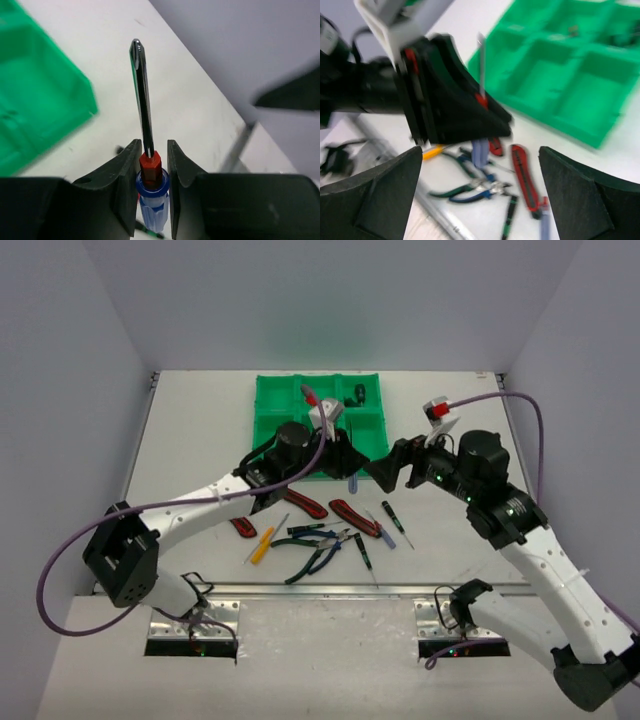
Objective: Sort the tools into containers
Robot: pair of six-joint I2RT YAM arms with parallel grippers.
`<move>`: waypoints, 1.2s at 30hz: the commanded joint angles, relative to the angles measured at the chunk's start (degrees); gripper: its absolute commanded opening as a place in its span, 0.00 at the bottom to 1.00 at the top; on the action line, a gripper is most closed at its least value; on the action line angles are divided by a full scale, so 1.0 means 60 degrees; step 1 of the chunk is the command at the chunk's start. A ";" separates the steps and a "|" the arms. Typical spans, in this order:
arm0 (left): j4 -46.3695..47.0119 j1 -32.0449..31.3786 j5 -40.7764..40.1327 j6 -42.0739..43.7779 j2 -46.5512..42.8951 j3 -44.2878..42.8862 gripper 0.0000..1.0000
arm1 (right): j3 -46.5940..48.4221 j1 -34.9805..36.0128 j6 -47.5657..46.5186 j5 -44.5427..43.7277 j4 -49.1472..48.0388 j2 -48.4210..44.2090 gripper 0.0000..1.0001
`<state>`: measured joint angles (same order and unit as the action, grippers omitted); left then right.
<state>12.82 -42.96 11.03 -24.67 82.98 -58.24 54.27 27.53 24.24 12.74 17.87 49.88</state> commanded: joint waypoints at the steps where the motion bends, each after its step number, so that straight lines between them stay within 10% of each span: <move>1: -0.1851 0.1869 -0.3152 -0.1661 0.1325 -0.2134 0.00 | -0.0587 -0.0004 -0.0424 -0.5224 0.0220 -0.1471 0.99; 17: -0.1689 0.3616 -0.4804 -0.1684 0.8760 -1.1173 0.00 | -0.1885 -0.0013 -0.0504 -0.3833 0.0756 -0.2692 0.99; 30: -0.1153 0.3292 -0.4690 -0.1896 0.9661 -1.0951 0.02 | -0.2001 -0.0005 -0.0702 -0.3358 0.0741 -0.3041 0.99; 36: -0.1205 0.3198 -0.4790 -0.1901 0.9500 -1.0547 0.23 | -0.2071 -0.0015 -0.0738 -0.3400 0.0727 -0.3069 0.99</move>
<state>2.76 -23.06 -17.03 -36.07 141.69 -122.69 42.00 27.50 20.53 -8.28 24.24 31.75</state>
